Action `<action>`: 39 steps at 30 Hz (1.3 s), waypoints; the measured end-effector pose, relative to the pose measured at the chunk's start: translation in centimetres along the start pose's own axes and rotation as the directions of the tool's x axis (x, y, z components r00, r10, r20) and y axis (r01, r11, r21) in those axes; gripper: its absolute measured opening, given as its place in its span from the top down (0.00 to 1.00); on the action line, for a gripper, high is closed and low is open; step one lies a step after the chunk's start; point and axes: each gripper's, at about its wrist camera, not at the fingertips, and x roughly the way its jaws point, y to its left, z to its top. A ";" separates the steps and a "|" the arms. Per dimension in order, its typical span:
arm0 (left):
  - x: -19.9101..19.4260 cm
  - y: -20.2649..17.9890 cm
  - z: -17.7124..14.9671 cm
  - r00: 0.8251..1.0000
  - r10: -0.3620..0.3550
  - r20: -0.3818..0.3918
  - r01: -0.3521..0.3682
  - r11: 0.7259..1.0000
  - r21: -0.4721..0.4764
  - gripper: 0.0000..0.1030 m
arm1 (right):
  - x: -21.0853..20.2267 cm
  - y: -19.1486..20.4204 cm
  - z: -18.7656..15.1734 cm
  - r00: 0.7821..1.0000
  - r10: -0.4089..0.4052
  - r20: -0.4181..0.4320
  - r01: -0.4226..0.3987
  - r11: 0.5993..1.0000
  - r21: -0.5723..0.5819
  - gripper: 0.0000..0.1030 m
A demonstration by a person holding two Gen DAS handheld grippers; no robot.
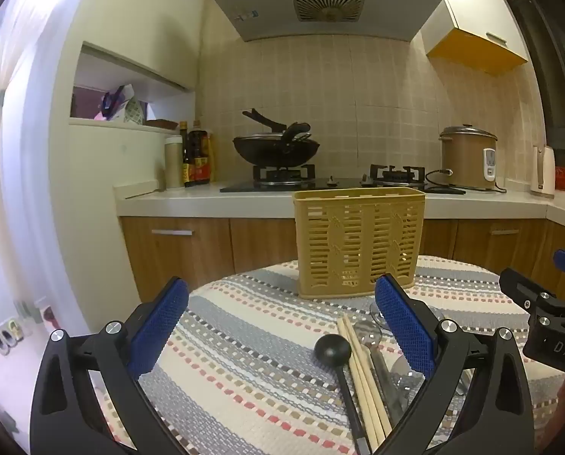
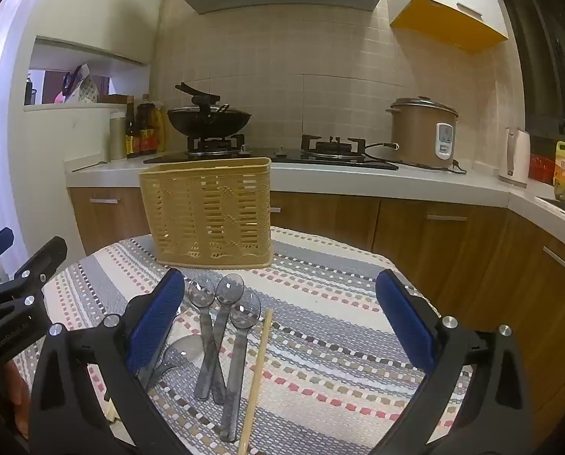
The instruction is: Organize utensils
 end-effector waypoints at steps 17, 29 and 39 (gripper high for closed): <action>0.1 0.7 0.0 1.000 -0.003 -0.003 0.003 1.000 -0.025 0.07 | 0.3 0.1 -0.1 1.000 0.009 -0.004 -0.009 1.000 -0.022 0.06; 0.2 0.4 -0.2 1.000 0.003 -0.009 -0.003 1.000 -0.013 0.07 | 0.4 0.2 -0.2 1.000 0.017 -0.015 -0.017 0.999 -0.027 0.06; 0.5 0.4 -0.3 1.000 0.010 -0.021 -0.010 1.000 -0.002 0.07 | 0.4 0.4 -0.2 1.000 0.029 -0.013 -0.029 0.999 -0.034 0.06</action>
